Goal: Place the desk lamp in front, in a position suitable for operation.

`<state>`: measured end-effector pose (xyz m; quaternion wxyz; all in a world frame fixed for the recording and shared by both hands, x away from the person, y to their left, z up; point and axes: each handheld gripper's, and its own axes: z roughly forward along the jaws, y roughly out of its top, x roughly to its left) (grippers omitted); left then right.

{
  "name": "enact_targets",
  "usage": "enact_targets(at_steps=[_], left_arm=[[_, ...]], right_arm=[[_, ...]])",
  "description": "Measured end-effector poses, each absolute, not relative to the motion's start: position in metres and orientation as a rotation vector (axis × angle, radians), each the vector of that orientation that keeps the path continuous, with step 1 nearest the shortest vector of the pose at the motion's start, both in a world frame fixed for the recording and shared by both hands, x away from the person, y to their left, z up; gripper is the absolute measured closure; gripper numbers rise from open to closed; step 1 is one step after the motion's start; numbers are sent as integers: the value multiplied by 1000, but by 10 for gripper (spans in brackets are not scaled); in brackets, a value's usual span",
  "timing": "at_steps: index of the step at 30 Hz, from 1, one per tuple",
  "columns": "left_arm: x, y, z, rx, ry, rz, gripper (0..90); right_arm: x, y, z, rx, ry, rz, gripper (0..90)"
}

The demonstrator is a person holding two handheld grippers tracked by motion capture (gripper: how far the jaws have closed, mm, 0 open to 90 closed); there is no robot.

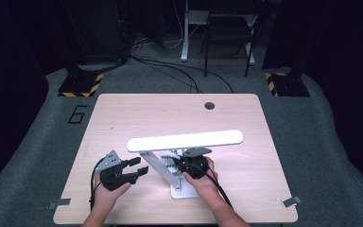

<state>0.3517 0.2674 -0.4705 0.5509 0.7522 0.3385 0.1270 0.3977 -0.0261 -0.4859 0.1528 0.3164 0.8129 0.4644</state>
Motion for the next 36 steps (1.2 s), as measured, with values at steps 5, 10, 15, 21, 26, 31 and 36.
enact_targets(at_steps=[5,10,15,21,26,31,36], left_arm=[[352,270,-471,1782,800,308,446],[353,272,-472,1780,815,302,445],[354,270,-474,1775,829,288,435],[362,262,-477,1793,820,279,410],[375,254,-478,1766,863,255,387],[388,243,-484,1806,856,244,383],[397,234,-487,1813,857,221,381]], right_arm=[[400,-14,-479,881,2338,1393,787],[406,-11,-487,924,2384,1333,676],[402,-20,-485,943,2348,1372,587],[392,-42,-470,952,2263,1432,549],[380,-62,-460,945,2218,1442,550],[365,-77,-455,933,2201,1437,551],[353,-87,-453,931,2182,1446,551]])
